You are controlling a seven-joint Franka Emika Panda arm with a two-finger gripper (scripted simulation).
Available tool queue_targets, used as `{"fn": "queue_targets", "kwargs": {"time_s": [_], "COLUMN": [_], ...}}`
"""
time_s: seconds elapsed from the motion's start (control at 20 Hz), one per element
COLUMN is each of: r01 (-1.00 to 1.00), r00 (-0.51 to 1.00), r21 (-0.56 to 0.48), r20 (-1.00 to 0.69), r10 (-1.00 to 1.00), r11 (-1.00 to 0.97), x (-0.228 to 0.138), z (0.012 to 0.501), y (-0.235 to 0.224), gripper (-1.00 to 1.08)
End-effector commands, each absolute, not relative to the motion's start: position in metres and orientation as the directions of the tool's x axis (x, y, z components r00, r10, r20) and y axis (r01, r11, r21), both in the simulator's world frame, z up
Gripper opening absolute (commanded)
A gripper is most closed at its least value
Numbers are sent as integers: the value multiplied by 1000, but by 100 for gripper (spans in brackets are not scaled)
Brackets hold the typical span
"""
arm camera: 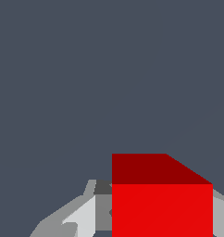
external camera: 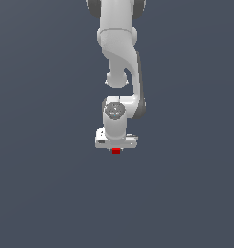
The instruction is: Pick up the red cube and move it to a goal position.
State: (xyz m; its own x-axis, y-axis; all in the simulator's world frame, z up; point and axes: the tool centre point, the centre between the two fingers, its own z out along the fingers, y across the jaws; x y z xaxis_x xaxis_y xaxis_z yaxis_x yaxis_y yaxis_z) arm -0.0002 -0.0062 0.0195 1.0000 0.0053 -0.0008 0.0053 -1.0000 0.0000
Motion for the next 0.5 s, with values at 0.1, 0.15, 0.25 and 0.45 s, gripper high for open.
{"fn": "queue_targets", "kwargs": {"time_s": [0.1, 0.15, 0.25, 0.45], "r01": [5, 5, 5, 5], "r00": [1000, 1000, 1000, 1000], "r21": [0, 0, 0, 0], "r20": [0, 0, 0, 0], "r10": [5, 5, 5, 5], "r11": [-1000, -1000, -1000, -1000], "x": [0, 0, 0, -1], "z": [20, 20, 21, 30], "y": [-6, -6, -6, -5], "gripper": [-100, -100, -100, -100]}}
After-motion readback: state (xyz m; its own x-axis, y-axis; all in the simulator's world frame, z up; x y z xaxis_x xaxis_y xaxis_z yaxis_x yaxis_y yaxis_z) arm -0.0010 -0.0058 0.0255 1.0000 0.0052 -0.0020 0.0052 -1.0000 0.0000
